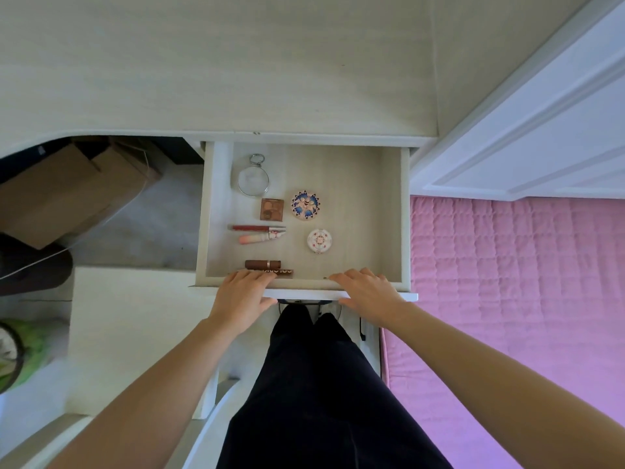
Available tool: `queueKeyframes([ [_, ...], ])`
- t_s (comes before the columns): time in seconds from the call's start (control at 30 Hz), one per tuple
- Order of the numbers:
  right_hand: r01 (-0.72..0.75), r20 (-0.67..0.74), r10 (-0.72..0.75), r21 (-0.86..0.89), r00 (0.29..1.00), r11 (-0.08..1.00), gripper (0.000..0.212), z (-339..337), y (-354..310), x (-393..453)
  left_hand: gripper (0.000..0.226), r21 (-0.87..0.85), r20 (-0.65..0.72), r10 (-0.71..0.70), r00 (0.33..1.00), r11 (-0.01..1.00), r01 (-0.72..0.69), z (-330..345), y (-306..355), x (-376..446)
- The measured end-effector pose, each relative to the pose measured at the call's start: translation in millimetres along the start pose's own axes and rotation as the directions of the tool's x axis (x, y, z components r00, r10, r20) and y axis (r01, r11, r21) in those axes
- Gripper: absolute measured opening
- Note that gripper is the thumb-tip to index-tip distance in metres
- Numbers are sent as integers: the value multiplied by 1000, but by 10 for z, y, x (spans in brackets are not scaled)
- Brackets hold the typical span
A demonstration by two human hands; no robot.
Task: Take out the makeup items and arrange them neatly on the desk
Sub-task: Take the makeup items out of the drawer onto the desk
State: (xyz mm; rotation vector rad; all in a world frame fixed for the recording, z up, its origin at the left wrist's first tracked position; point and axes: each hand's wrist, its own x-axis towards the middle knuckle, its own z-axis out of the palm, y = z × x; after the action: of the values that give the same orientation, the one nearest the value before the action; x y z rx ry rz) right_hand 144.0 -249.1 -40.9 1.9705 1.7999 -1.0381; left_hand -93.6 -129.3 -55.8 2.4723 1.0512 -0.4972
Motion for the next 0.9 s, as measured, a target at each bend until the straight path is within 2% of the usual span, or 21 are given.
queueKeyframes([
  [0.13,31,-7,-31,84,1000,996,45,-174,51,97,51,-110,61,-64,996,991,70,-101,-26,79],
  [0.27,51,-80,-45,66,996,997,37,-386,40,288,39,-243,70,-118,990,961,132,-271,-79,304],
  [0.43,17,-143,-1,111,990,994,34,-636,-26,621,28,-223,-7,-102,995,970,98,-476,-259,690],
  [0.63,-86,-150,113,173,982,981,37,-851,-123,1140,28,-108,-1,-87,996,990,86,-658,-547,1294],
  [0.8,-234,-141,273,239,952,942,47,-901,-236,1590,43,-65,9,-61,998,996,61,-725,-719,1765],
  [0.9,-295,-117,335,272,935,916,61,-869,-266,1814,65,0,12,-32,999,999,32,-708,-740,1972],
])
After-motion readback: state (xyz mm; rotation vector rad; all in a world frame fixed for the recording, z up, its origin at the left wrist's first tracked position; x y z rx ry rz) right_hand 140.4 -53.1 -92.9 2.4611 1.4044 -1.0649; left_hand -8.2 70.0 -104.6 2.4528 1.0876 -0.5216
